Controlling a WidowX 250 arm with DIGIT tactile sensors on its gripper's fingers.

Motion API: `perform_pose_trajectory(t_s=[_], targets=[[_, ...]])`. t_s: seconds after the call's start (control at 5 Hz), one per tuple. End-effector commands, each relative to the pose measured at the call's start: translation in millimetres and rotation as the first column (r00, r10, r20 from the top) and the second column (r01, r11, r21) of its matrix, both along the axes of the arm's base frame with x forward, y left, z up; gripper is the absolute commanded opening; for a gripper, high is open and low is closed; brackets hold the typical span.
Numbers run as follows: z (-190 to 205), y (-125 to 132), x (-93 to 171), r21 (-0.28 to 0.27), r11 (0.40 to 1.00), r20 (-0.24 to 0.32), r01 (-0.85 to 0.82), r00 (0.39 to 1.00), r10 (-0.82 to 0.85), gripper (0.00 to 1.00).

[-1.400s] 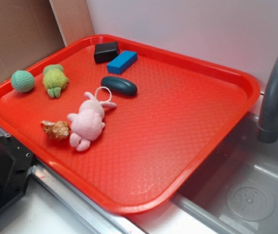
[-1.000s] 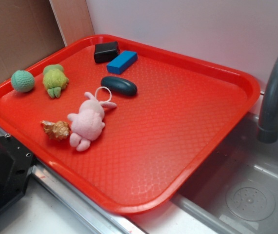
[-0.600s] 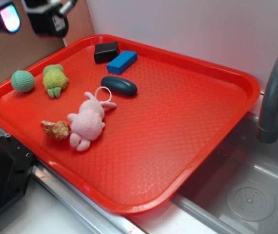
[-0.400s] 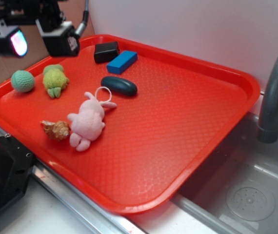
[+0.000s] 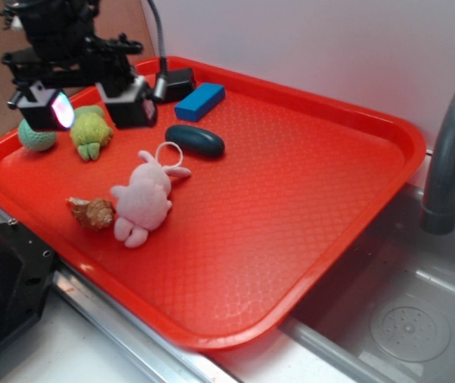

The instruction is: Grab the pink bunny.

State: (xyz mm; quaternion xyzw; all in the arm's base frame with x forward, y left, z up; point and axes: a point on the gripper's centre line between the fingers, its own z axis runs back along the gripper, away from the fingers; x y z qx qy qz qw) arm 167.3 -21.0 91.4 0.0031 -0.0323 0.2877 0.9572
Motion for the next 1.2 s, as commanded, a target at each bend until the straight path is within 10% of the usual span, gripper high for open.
perform_pose_trajectory(t_s=[0.0,0.8,1.0], targets=[[4,-5,17,-0.013,0.973,0.052,0.232,0.972,-0.231,1.0],[-59,-38,20,-0.139,0.983,-0.037,0.122,0.991,-0.128,1.0],[-62,-41,26,-0.119,0.987,-0.075,0.111,0.99,-0.12,0.0]])
